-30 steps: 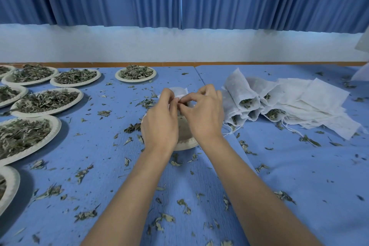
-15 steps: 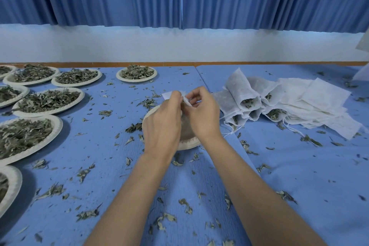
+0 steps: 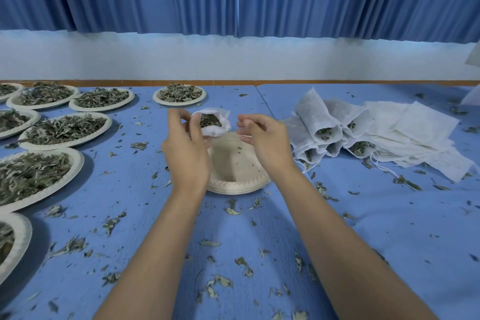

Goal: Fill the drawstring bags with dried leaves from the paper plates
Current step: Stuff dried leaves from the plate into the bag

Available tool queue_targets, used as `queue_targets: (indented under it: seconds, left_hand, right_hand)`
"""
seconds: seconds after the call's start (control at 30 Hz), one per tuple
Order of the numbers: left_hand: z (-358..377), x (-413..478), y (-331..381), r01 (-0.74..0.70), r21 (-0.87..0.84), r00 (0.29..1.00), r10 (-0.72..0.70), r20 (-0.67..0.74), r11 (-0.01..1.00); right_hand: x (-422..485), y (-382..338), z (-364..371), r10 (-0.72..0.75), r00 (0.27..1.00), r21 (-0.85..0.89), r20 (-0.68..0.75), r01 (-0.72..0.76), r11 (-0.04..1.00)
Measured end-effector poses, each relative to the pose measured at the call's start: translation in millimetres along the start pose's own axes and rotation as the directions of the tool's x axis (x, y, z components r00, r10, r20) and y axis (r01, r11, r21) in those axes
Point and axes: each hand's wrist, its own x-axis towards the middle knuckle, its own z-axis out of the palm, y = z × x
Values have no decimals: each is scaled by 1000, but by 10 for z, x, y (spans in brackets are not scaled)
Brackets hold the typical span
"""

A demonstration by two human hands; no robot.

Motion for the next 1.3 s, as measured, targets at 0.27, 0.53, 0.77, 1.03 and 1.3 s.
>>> queue_targets:
  seconds: [0.27,0.53,0.77,1.03,1.3]
  left_hand:
    - [-11,6,-3,61,-78,998,-61,1,995]
    - [-4,0,-2,67,-79,998,-67,8,995]
    - [2,17,-4,92,-72,995,-90,34,993]
    - [62,-53,4,5,60,993,-12,119,998]
    - [172,-193,104,-31,8,977,28,211,999]
  right_hand:
    - [-47,198,45,71,912,-839,404,338,427]
    - [-53,128,50,-24,926,-850,378,357,386]
    - [-90,30,45,18,975,-677,221,140,723]
    - [-97,-198,118,-89,996,-218,24,92,972]
    - [-131,-83,124,-262,957,-307,-123,215,927]
